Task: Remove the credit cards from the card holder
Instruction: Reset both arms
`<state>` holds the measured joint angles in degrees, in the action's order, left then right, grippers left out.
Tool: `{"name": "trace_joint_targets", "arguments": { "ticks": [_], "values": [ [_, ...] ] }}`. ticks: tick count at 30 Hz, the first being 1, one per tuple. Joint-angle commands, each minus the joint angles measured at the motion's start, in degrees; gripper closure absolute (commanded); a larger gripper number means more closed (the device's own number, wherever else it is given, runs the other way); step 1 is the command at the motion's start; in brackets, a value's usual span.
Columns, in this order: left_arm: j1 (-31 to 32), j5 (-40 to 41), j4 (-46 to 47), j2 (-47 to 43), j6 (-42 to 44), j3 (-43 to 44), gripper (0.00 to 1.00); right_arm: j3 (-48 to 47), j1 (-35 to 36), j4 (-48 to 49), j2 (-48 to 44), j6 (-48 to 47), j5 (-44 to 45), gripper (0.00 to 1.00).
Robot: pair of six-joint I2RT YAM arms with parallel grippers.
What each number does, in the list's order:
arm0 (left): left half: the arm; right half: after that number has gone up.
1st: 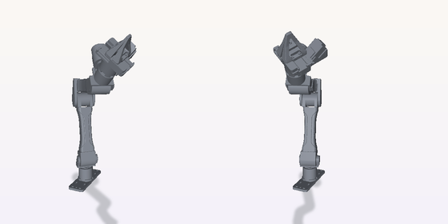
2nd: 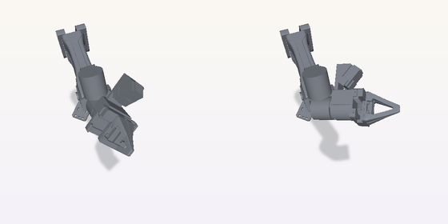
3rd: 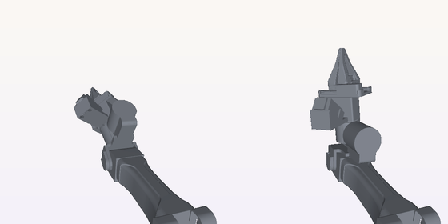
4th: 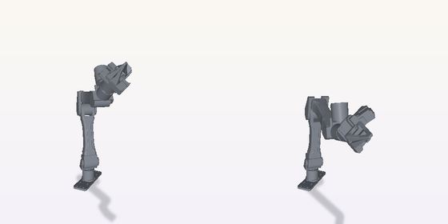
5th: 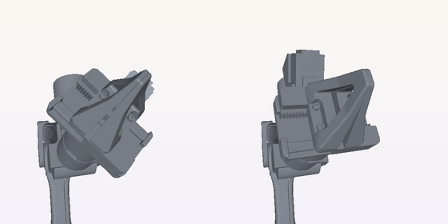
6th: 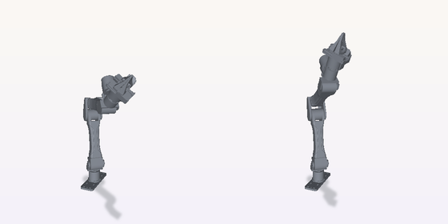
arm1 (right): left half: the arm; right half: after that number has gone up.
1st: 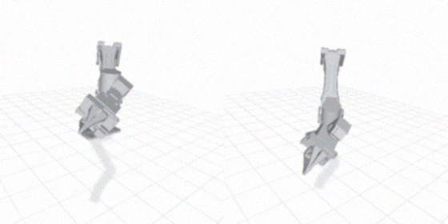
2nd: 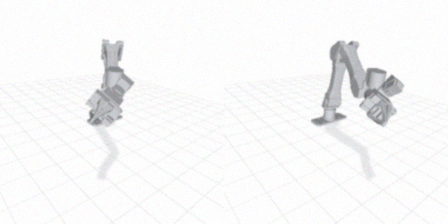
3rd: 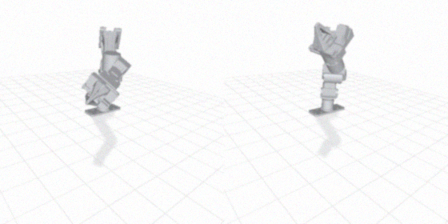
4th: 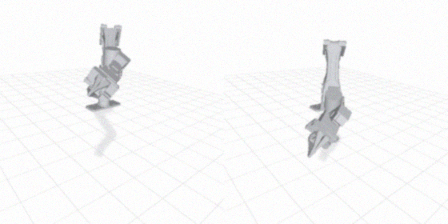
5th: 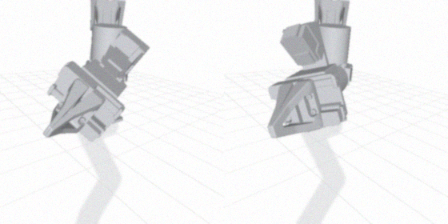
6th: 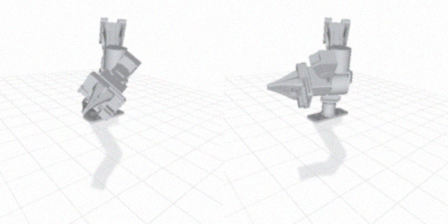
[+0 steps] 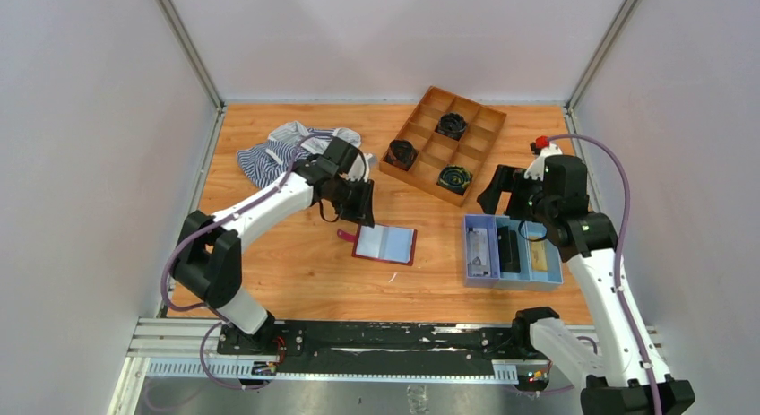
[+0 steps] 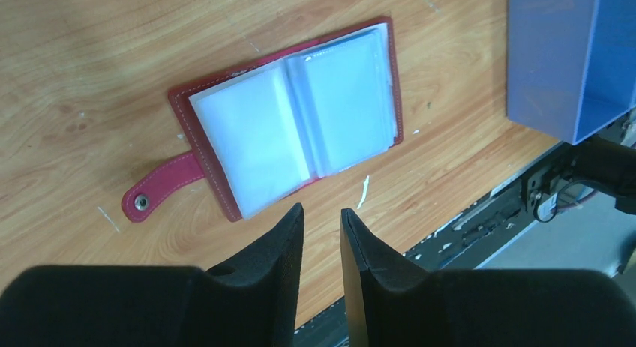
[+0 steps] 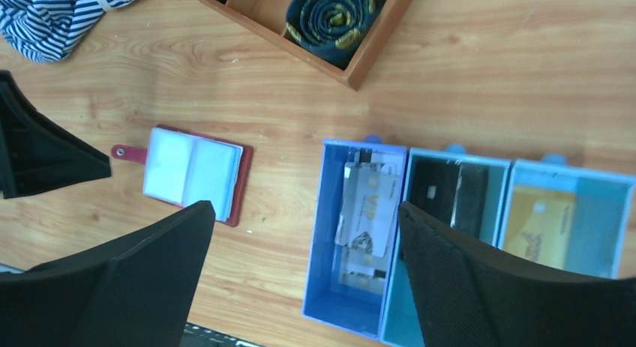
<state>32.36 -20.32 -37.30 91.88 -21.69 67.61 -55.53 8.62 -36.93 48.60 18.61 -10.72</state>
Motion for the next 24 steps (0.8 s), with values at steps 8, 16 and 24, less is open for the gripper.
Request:
{"name": "trace_joint_targets", "arguments": {
  "ticks": [8, 16, 24],
  "values": [
    [-1.50, 7.77, -1.65, -12.23, -0.62, 7.27, 0.71, -11.93, 0.08, -0.80, 3.62, -2.79, 3.32, 0.00],
    [-1.60, 21.76, -1.38, -23.06, 1.45, 7.21, 0.71, -12.87, 0.08, -1.09, 3.66, -3.62, 7.14, 0.00],
    [-1.60, 29.46, 6.56, -31.14, 0.42, -0.44, 0.72, -11.18, 0.08, -0.70, 3.06, -2.56, 10.61, 0.00]
  ]
}}
